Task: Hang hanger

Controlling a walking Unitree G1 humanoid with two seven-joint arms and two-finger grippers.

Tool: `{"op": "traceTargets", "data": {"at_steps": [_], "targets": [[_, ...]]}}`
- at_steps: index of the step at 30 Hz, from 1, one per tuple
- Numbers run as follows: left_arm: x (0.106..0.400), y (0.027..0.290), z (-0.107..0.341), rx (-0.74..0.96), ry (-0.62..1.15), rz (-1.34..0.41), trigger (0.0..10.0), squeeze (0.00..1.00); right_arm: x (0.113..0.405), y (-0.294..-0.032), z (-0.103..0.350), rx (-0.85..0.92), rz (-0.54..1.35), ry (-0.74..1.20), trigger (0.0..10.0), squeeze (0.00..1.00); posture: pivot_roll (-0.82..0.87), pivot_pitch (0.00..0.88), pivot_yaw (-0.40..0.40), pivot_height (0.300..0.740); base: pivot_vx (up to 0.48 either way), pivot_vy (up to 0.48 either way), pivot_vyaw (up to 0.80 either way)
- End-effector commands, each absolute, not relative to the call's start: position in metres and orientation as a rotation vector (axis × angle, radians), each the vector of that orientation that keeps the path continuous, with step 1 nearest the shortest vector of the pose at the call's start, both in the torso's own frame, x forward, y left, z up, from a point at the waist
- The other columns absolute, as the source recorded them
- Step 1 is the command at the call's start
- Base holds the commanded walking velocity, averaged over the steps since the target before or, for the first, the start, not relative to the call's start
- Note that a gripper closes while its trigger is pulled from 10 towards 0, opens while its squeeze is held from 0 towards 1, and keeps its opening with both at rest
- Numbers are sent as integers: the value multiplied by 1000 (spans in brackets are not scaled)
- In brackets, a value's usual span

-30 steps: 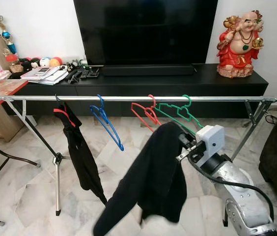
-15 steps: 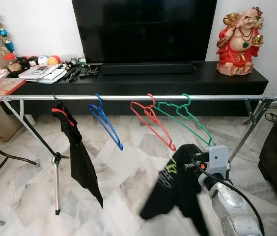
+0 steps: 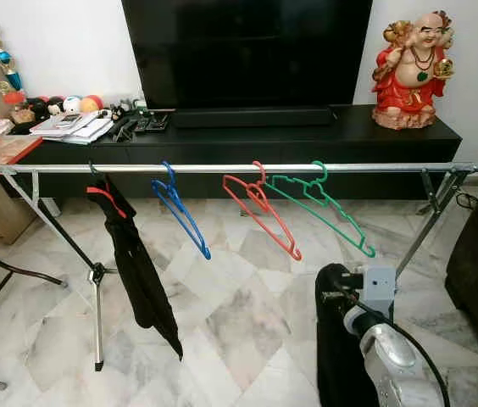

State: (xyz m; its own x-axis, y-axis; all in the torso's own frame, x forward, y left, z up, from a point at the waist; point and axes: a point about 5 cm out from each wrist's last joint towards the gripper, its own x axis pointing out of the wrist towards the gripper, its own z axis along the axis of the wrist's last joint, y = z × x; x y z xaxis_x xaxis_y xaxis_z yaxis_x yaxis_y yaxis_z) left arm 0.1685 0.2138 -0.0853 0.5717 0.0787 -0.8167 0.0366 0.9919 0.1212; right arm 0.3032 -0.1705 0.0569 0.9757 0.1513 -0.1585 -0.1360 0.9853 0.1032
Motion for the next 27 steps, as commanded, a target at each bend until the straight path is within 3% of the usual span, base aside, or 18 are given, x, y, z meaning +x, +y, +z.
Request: {"op": "traceTargets", "data": {"at_steps": [1, 5, 12, 20, 27], "targets": [[172, 214, -83, 131, 941, 35, 10000, 0, 308, -171, 62, 81, 138, 127, 10000, 0, -25, 0, 69, 740, 0, 0, 0], [190, 214, -73, 108, 835, 51, 10000, 0, 308, -178, 62, 83, 82, 101, 10000, 0, -40, 0, 79, 740, 0, 0, 0], [247, 205, -24, 40, 458, -31, 10000, 0, 296, -196, 47, 119, -113, 102, 10000, 0, -16, 0, 90, 740, 0, 0, 0], [248, 186, 2, -18, 249, -32, 10000, 0, 289, -196, 47, 188, -175, 41, 10000, 0, -33, 0, 99, 740, 0, 0, 0], [254, 181, 22, -24, 155, -43, 10000, 0, 287, -198, 44, 140, -181, 42, 10000, 0, -29, 0, 100, 740, 0, 0, 0]]}}
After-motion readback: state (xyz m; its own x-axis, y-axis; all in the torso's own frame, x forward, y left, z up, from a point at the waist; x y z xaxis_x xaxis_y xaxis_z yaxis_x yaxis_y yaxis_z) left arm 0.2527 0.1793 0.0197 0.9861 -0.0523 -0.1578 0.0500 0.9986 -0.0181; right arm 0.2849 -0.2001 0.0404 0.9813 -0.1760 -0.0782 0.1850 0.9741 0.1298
